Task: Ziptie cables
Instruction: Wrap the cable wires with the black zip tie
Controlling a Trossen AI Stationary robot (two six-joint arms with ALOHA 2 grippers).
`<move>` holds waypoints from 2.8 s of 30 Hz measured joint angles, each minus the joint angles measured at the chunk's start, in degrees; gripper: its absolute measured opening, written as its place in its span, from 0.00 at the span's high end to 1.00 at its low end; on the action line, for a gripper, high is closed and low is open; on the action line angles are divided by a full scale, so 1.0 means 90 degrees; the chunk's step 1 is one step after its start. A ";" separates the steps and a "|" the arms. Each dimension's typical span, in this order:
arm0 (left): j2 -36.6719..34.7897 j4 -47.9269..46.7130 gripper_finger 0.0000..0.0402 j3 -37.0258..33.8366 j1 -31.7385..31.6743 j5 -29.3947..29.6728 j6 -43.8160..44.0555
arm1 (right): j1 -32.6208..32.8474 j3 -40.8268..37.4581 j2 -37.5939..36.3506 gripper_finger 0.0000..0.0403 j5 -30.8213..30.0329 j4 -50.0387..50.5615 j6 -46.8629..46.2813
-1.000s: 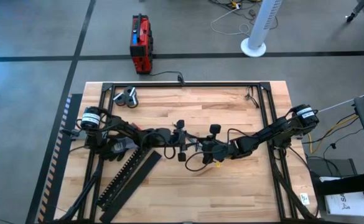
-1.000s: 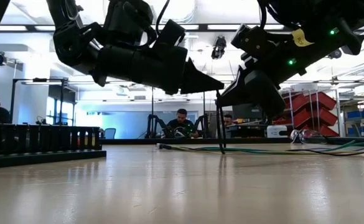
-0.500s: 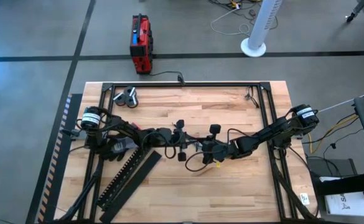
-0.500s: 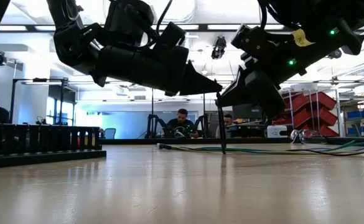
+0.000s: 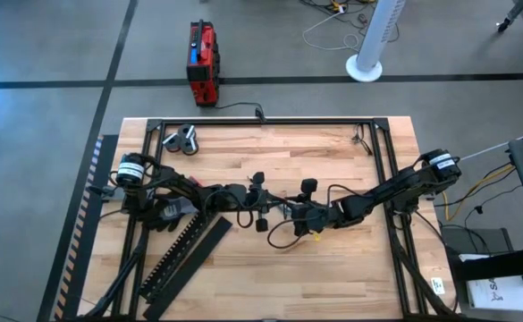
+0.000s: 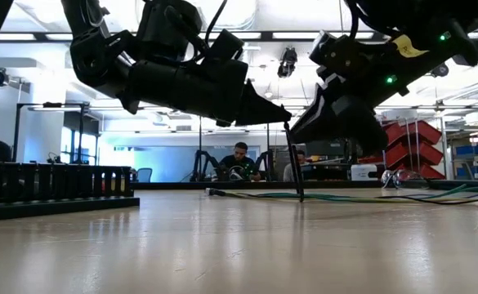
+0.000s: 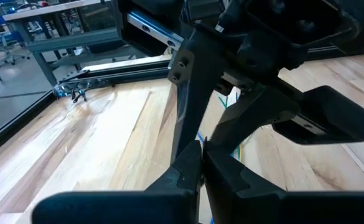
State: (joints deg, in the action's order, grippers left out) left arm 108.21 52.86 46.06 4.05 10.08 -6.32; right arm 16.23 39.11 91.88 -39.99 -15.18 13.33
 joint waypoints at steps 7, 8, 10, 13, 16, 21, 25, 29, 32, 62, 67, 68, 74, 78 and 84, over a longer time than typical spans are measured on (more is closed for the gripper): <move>-0.0001 0.0009 1.00 0.0000 -0.0002 0.0001 0.0024 | 0.0000 -0.0002 -0.0461 0.67 0.0215 0.0568 -0.0510; 0.0000 0.0009 1.00 0.0000 -0.0002 0.0001 0.0024 | 0.0000 -0.0002 -0.0525 0.66 0.0419 0.0546 -0.0507; 0.0000 0.0014 1.00 0.0000 -0.0002 0.0001 0.0025 | 0.0000 0.0000 -0.0563 0.66 0.0836 0.0302 -0.0507; 0.0000 0.0016 1.00 -0.0002 0.0006 -0.0014 0.0053 | -0.0004 -0.0005 -0.0549 0.67 0.1012 0.0151 -0.0588; 0.0001 0.0058 1.00 -0.0003 -0.0001 -0.0014 0.0097 | -0.0057 -0.0005 -0.0450 0.70 0.1014 0.0080 -0.0850; 0.0001 0.0116 1.00 -0.0007 0.0005 -0.0073 0.0097 | -0.0070 -0.0005 -0.0408 0.76 0.1041 -0.0014 -0.0961; 0.0001 0.0144 1.00 -0.0007 0.0005 -0.0141 0.0097 | -0.0075 -0.0007 -0.0451 0.80 0.1037 -0.0130 -0.0829; 0.0001 0.0169 1.00 -0.0007 0.0004 -0.0248 0.0123 | -0.0114 -0.0007 -0.0476 0.85 0.1065 -0.0204 -0.0829; 0.0001 0.0172 1.00 -0.0007 0.0005 -0.0290 0.0145 | -0.0114 -0.0007 -0.0479 0.89 0.1066 -0.0202 -0.0826; -0.0052 0.1348 1.00 -0.0014 -0.0007 -0.0909 0.2853 | -0.0123 -0.0066 0.0411 1.00 0.1140 -0.0220 -0.1278; -0.0172 0.0889 1.00 -0.0092 -0.0010 -0.1075 0.1956 | -0.0047 -0.0066 0.0188 1.00 0.1112 -0.0205 -0.1062; -0.0213 0.0666 1.00 -0.0092 -0.0010 -0.1074 0.1786 | -0.0026 -0.0066 0.0134 1.00 0.1112 -0.0202 -0.1001; -0.0249 0.0086 1.00 -0.0092 -0.0015 -0.1077 0.1437 | 0.0157 -0.0066 -0.0236 1.00 0.1107 -0.0140 -0.0038; -0.0249 -0.0048 0.98 -0.0097 -0.0020 -0.1261 0.1130 | 0.0322 -0.0038 -0.0391 1.00 0.1115 -0.0004 0.0808; -0.0249 -0.0095 0.93 -0.0097 -0.0071 -0.1967 0.0983 | 0.0543 -0.0024 -0.0606 1.00 0.1122 0.0108 0.1535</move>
State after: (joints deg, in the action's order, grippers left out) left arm 105.97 52.01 45.19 3.41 -7.62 2.53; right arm 21.12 38.89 86.42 -29.88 -14.21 27.15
